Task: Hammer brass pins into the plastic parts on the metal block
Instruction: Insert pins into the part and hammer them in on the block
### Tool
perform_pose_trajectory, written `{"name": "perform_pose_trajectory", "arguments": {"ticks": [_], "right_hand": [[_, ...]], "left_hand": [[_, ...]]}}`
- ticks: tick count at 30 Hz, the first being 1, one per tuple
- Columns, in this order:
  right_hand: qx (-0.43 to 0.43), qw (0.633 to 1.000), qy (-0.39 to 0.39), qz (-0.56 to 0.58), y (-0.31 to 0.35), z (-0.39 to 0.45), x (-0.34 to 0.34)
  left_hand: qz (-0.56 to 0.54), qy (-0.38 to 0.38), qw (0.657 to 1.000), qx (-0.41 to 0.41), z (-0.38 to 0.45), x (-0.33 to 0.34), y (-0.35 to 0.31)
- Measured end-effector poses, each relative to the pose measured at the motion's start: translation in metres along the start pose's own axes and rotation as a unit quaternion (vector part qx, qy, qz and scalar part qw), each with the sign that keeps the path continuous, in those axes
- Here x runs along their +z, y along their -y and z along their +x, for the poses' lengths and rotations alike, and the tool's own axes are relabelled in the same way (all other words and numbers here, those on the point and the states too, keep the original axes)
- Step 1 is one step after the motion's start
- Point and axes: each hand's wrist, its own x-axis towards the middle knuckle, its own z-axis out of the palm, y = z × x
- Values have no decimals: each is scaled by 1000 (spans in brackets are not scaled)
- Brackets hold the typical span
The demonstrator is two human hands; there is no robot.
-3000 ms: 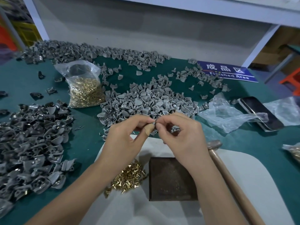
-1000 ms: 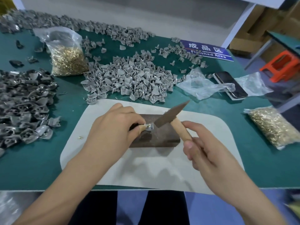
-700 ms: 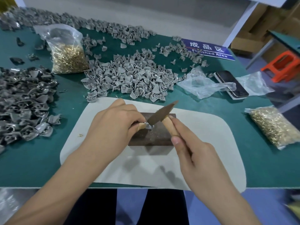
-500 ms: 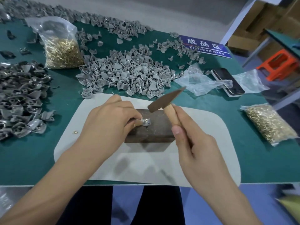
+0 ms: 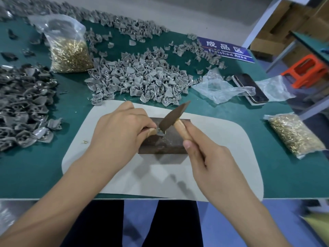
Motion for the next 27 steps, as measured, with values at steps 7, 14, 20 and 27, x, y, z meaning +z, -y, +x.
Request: {"name": "perform_pose_trajectory", "arguments": {"ticks": [7,14,20,27], "right_hand": [[-9,1000,2,-11,3,-3,-2],[0,1000,-2,-17,7,-5,-2],[-1,999,-36,-1,8,-4,-5],[-16,993,-105,60,-2,0,-13]], "left_hand": [[15,-12,1000,-1,0,-2,-4],[18,-8,1000,-4,0,-3,-4],[18,2,1000,-2,0,-5,-2],[12,9,1000,-1,1,-3,0]]}}
